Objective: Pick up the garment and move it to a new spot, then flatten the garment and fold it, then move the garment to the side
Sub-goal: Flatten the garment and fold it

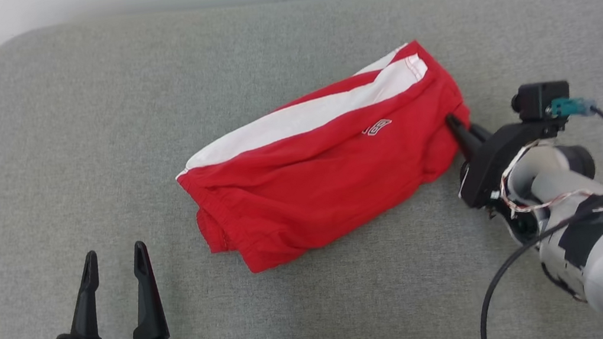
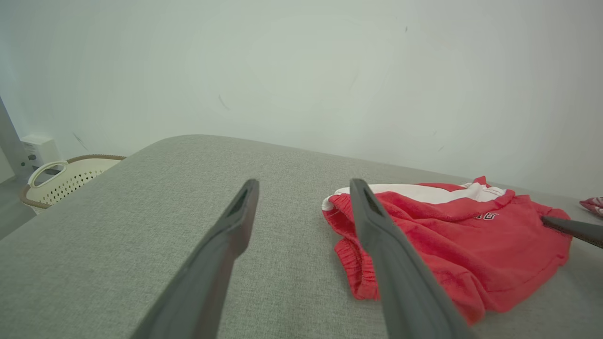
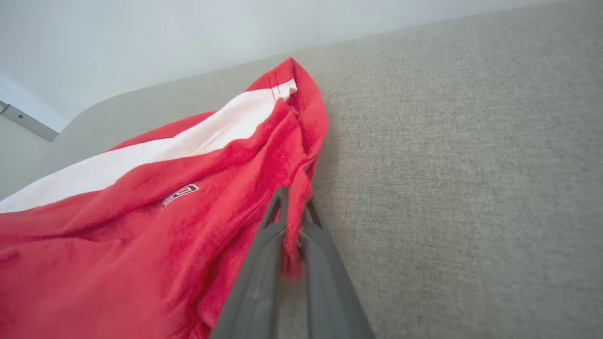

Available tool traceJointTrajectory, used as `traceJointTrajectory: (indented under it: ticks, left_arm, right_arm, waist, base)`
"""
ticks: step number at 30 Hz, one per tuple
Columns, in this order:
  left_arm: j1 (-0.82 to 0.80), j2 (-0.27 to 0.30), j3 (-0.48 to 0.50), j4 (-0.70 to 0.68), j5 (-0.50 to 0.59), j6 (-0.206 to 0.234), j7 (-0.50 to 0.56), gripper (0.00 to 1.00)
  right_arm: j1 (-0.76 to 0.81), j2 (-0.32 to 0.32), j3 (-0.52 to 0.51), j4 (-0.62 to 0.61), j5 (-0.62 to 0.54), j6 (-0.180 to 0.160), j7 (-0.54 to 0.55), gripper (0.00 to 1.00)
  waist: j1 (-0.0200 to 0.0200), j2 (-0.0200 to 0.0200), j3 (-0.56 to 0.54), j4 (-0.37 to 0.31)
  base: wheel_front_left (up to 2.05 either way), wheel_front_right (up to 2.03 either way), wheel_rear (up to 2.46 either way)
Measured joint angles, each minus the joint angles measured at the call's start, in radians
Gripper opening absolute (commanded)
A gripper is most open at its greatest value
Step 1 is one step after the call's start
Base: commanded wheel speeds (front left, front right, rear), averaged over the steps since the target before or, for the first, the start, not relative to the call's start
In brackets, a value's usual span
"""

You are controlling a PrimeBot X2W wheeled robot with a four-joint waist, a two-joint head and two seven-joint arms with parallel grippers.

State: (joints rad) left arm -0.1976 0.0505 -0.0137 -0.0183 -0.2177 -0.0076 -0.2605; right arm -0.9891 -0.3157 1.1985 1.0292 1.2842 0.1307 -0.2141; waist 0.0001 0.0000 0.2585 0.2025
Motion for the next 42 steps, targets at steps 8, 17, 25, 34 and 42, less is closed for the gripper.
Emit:
traceJointTrajectory:
  ticks: [8,17,25,34,42]
  left_arm:
    - [0.055,0.000,0.012,0.014,0.018,-0.006,0.000,1.00]
    - [0.105,0.000,0.038,0.011,0.026,-0.008,0.000,1.00]
    - [0.129,0.000,0.037,0.009,0.029,-0.007,0.000,1.00]
    - [0.140,0.000,0.045,0.012,0.030,-0.012,0.000,1.00]
    - [0.162,0.000,0.064,0.006,0.034,-0.012,0.000,1.00]
  right_arm:
    - [0.164,-0.071,-0.002,-0.202,0.027,0.000,-0.043,0.00]
    - [0.309,-0.094,-0.056,-0.337,-0.010,0.000,-0.049,0.00]
    - [0.428,-0.097,-0.108,-0.391,-0.050,0.000,-0.050,0.00]
    - [0.439,-0.072,-0.176,-0.339,-0.154,0.000,-0.050,1.00]
    - [0.458,-0.059,-0.387,-0.393,-0.385,0.000,-0.050,1.00]
  waist:
    - [-0.0001,0.0000,-0.087,-0.053]
    - [-0.0002,-0.0001,-0.145,-0.108]
    - [-0.0002,-0.0001,-0.179,-0.140]
    - [-0.0002,0.0001,-0.196,-0.162]
    - [-0.0001,0.0000,-0.207,-0.185]
  base:
    - [0.00,0.00,0.00]
    - [0.00,0.00,0.00]
    - [0.00,0.00,0.00]
    - [0.00,0.00,0.00]
    - [0.00,0.00,0.00]
